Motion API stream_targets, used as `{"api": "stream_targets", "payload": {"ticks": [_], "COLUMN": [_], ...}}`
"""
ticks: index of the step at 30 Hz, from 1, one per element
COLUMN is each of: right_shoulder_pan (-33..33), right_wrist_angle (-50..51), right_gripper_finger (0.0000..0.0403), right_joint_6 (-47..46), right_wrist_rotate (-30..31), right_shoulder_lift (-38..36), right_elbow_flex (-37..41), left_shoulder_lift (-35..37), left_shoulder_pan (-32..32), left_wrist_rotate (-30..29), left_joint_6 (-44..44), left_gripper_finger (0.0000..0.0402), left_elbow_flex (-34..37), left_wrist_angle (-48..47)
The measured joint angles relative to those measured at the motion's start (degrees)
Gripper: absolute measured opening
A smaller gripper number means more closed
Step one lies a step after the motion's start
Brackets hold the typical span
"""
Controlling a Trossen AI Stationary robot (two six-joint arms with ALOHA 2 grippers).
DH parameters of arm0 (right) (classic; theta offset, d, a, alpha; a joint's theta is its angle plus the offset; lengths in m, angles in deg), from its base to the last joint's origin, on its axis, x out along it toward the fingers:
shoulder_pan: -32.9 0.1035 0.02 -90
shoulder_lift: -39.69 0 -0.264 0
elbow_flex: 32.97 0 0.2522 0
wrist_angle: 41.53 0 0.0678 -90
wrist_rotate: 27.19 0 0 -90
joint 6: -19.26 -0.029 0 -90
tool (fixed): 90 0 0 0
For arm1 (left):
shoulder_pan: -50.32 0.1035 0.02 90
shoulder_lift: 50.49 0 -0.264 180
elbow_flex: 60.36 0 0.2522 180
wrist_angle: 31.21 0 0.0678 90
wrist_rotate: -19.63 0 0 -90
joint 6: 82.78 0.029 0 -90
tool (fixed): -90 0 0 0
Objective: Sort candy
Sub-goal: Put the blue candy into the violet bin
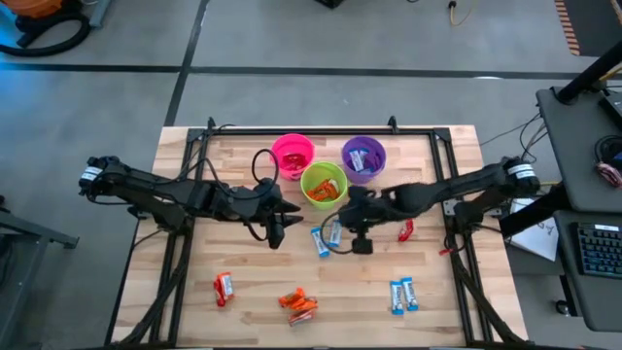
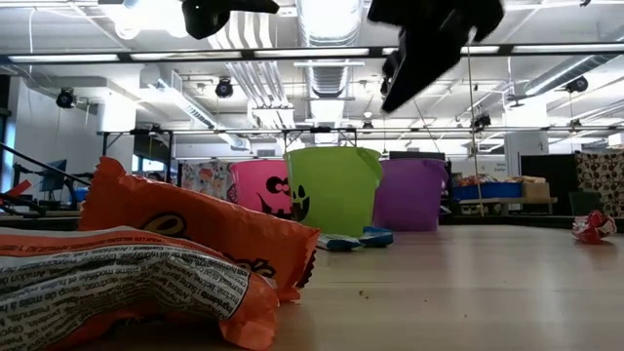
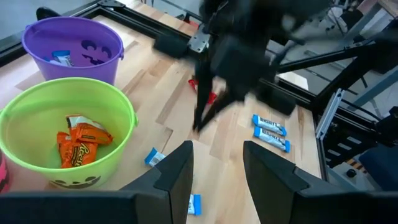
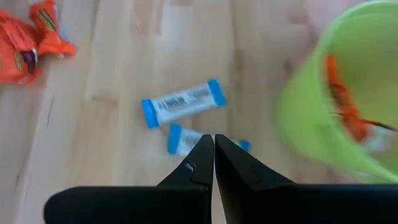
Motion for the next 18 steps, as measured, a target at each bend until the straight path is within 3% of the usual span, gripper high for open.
{"api": "stream_targets", "payload": {"ticks": [8,18], "right_shoulder_pan": [0.14,0.1], "right_wrist_angle": [-28.05,-29.2], "right_gripper_finger": [0.0008,0.0008], "right_joint_6": [-7.43,-13.22], "right_wrist_rotate": [2.75,4.69], "right_shoulder_lift": [5.01,12.29], "right_elbow_flex": [15.4,17.0], "left_shoulder_lift": [0.01,-0.06], "left_shoulder_pan": [0.02,0.02], "left_wrist_rotate": [0.0,-1.11], "left_joint_6": [-1.1,-0.13], "left_gripper_finger": [0.0125,0.0125], "left_elbow_flex": [0.0,0.0], "left_wrist_angle": [-0.16,-0.71]}}
